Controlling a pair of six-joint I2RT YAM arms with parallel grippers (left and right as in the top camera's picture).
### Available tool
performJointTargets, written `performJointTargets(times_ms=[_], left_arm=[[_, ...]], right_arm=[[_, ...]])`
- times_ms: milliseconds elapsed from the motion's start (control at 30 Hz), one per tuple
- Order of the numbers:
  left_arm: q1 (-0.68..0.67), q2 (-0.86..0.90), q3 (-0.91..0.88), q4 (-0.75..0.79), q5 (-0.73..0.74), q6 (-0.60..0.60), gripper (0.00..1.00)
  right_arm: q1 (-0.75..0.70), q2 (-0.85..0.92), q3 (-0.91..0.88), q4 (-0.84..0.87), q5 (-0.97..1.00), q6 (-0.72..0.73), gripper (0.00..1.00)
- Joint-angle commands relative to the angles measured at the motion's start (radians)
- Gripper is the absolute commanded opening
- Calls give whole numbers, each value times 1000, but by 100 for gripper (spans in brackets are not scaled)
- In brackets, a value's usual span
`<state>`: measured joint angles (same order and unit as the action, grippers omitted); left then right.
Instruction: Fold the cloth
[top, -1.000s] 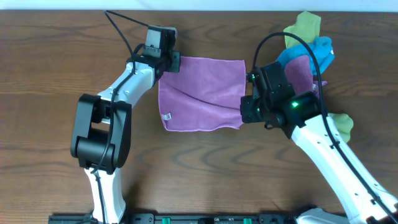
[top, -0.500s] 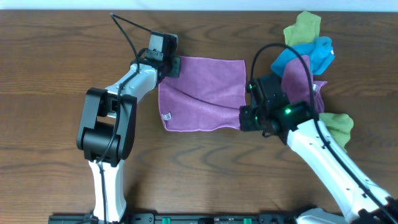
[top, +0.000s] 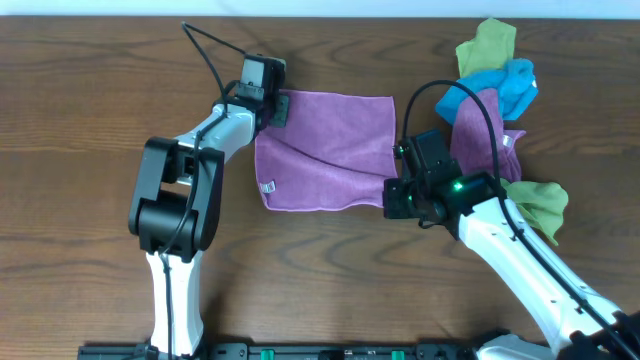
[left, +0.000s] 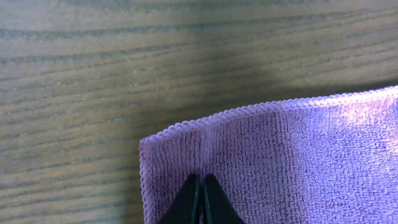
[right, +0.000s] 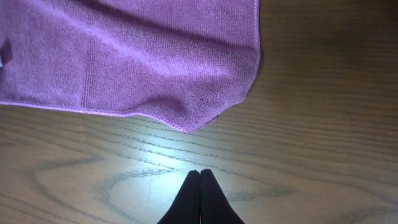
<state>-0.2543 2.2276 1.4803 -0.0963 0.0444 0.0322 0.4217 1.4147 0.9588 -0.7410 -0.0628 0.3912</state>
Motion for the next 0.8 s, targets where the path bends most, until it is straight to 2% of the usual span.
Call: performJointTargets(times_ms=[0, 200, 300, 400, 600, 767], left_arm=[[2, 47, 12, -7, -18, 17, 6], [12, 48, 12, -19, -93, 19, 6], [23, 48, 12, -42, -163, 62, 6], [40, 48, 12, -65, -171, 120, 6], [96, 48, 12, -73, -190, 122, 6], [119, 48, 12, -71, -182, 121, 6]], right_arm=[[-9, -3, -6, 0, -9, 16, 2], [-9, 22, -42, 8, -9, 16, 2], [-9, 48, -72, 25, -9, 21, 2], [-9, 69, -76, 43, -9, 24, 1], [-9, 103, -76, 158, -9, 23, 1], [-9, 173, -76, 319, -10, 16, 2]])
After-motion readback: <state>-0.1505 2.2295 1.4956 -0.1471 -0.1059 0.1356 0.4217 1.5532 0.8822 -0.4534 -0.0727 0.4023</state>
